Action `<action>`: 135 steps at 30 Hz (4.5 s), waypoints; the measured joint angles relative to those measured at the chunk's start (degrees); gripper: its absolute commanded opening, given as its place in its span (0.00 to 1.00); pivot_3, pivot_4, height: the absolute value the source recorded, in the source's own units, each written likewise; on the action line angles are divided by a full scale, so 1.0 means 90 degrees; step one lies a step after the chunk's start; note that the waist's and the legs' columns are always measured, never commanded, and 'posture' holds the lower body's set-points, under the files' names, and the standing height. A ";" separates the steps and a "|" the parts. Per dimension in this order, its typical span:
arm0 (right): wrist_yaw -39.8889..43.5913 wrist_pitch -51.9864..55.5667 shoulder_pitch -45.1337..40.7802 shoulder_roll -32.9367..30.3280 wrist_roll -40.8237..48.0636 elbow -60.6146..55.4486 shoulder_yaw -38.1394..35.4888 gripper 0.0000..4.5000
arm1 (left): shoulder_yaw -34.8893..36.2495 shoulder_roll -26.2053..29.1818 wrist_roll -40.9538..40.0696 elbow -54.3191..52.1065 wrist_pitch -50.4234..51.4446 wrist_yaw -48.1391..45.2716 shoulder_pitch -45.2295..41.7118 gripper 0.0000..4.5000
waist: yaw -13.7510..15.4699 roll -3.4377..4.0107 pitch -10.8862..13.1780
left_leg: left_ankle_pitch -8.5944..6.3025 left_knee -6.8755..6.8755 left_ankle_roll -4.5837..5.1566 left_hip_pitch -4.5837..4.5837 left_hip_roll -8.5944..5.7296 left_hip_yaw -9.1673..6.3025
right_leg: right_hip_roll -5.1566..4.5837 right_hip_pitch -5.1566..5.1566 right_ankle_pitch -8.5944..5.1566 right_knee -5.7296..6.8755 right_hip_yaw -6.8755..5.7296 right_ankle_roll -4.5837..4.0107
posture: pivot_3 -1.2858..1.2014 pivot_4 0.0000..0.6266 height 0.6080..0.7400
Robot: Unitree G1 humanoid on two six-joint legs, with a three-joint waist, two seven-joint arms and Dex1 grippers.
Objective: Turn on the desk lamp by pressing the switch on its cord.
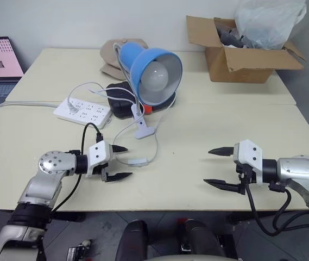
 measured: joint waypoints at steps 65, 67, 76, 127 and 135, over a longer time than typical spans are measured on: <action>-0.0941 0.1284 -0.3067 0.1715 -0.0950 0.0920 0.2640 0.83 | -0.1159 -0.0637 0.0286 -0.1571 0.1951 -0.0410 -0.1517 0.09 | -0.0032 -0.0001 -0.0001 | 0.0002 0.0020 0.0002 -0.0005 0.0000 -0.0004 | 0.0014 0.0003 0.0002 0.0013 0.0009 0.0016 | 0.52 0.24 1.00; -0.0918 0.1204 -0.3075 0.1733 -0.1053 0.0997 0.2685 0.74 | -0.1159 -0.0637 0.0286 -0.1573 0.1951 -0.0393 -0.1515 0.09 | -0.0032 -0.0002 -0.0001 | 0.0002 0.0021 0.0002 -0.0005 0.0000 -0.0004 | 0.0014 0.0003 0.0002 0.0013 0.0009 0.0016 | 0.52 0.24 1.00; -0.0657 0.0536 -0.3113 0.1724 -0.1743 0.1364 0.2943 0.27 | -0.1166 -0.0637 0.0286 -0.1652 0.1976 -0.0374 -0.1448 0.09 | -0.0032 -0.0002 -0.0001 | 0.0002 0.0021 0.0002 -0.0005 0.0000 -0.0003 | 0.0014 0.0003 0.0002 0.0013 0.0009 0.0016 | 0.52 0.24 1.00; -0.1524 0.1871 0.0167 0.0947 -0.1533 -0.1331 -0.0086 1.00 | -0.1530 -0.1881 0.1357 0.1179 0.0530 0.0600 -0.2392 0.65 | -0.0033 -0.0008 -0.0007 | 0.0003 0.0026 0.0002 -0.0001 -0.0006 -0.0008 | 0.0012 0.0011 0.0005 0.0015 0.0011 0.0026 | 0.52 0.24 1.00; -0.1381 0.1435 0.0099 0.0658 -0.1420 -0.0856 -0.0332 1.00 | -0.0886 -0.0955 0.0652 -0.0503 0.1192 0.0244 -0.1563 0.91 | -0.0045 -0.0009 -0.0006 | 0.0003 0.0022 0.0002 0.0000 -0.0002 -0.0007 | 0.0014 0.0009 0.0004 0.0013 0.0012 0.0025 | 0.52 0.24 1.00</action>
